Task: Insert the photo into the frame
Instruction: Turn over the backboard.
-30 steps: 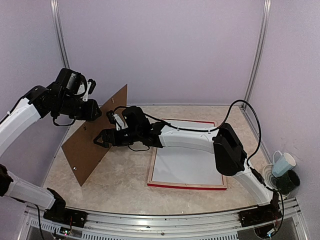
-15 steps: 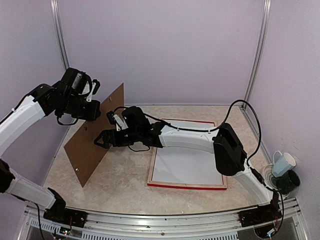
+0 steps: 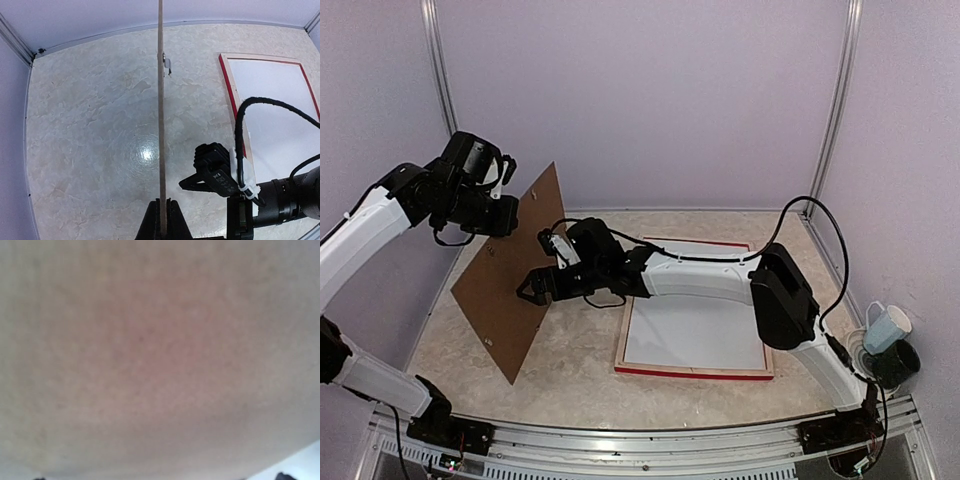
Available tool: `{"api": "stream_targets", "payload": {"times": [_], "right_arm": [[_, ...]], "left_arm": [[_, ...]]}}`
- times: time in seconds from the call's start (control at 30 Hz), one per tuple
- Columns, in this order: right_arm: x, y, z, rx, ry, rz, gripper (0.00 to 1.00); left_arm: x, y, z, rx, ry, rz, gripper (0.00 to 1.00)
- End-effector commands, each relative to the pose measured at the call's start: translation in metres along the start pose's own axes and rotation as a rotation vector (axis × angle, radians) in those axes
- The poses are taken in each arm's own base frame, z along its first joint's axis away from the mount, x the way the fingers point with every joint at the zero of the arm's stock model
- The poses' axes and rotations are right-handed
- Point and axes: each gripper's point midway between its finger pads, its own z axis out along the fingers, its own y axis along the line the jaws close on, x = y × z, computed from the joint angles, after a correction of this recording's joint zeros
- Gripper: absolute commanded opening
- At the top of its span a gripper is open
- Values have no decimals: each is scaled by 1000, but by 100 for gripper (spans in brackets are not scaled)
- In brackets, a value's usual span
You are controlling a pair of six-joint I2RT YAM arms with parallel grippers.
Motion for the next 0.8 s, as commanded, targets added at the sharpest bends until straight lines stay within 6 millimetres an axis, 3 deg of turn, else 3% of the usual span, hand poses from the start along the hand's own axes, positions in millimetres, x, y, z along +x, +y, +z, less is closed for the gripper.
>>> {"api": "stream_targets", "payload": {"times": [0.0, 0.2, 0.57, 0.77], "right_arm": [[-27, 25, -37, 42, -49, -117, 99], [-27, 21, -75, 117, -54, -192, 99], [-24, -30, -171, 416, -120, -204, 99], [-20, -45, -214, 481, -150, -177, 99]], "left_arm": [[-35, 0, -19, 38, -115, -88, 0], [-52, 0, -32, 73, -199, -145, 0], [-66, -13, -51, 188, -306, -190, 0], [-75, -27, -59, 297, -366, -225, 0]]}}
